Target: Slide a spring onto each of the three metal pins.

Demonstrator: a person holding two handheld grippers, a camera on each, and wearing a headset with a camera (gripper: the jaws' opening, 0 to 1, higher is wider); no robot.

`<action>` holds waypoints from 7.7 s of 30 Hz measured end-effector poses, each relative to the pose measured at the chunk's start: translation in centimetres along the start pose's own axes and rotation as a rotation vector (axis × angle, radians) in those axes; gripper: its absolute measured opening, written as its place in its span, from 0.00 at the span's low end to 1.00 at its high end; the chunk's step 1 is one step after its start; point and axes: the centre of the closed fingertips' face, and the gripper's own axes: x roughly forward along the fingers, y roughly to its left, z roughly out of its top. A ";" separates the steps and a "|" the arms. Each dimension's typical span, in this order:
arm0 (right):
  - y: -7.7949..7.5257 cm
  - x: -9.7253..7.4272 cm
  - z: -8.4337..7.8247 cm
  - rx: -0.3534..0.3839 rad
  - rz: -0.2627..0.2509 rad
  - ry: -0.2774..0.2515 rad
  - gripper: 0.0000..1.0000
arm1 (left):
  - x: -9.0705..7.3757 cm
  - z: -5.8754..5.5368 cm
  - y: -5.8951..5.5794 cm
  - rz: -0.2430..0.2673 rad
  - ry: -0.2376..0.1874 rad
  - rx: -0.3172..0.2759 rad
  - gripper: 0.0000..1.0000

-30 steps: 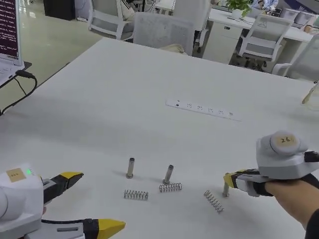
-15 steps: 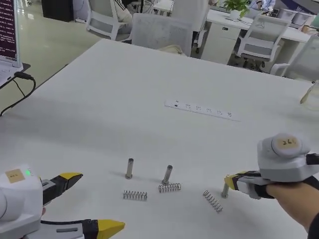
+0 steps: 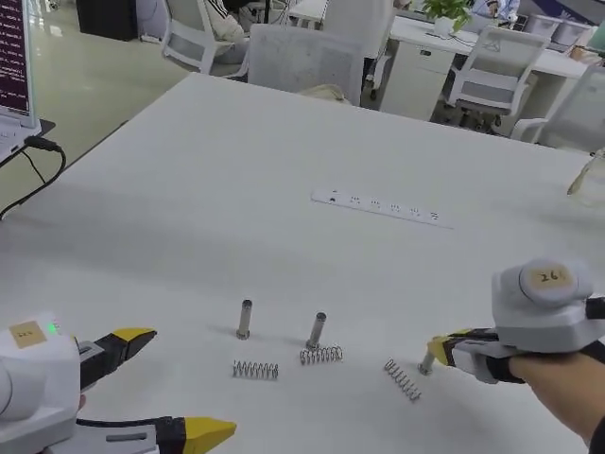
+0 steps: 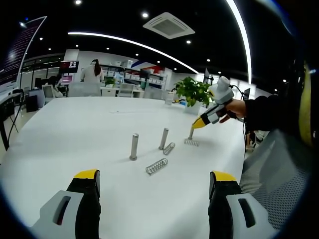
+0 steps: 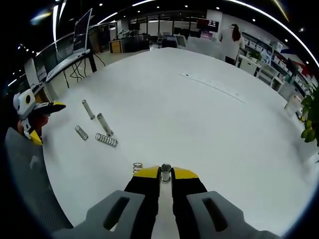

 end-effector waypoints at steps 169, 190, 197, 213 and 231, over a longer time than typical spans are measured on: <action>5.8 0.6 -3.7 -0.212 0.144 0.095 0.08 | 0.1 0.0 -0.7 -0.026 0.031 0.031 0.86; 8.6 -1.0 -1.9 -0.268 0.209 0.074 0.08 | 0.2 1.3 -1.9 -0.085 0.033 0.071 0.83; 9.5 -1.4 -1.5 -0.290 0.232 0.073 0.08 | 0.3 1.4 -2.3 -0.107 0.040 0.083 0.82; 12.2 -2.2 -0.4 -0.366 0.291 0.068 0.08 | 0.5 2.8 -3.1 -0.142 0.028 0.103 0.78; 14.6 -3.1 0.7 -0.436 0.342 0.056 0.08 | 1.1 4.6 -4.4 -0.203 0.023 0.163 0.71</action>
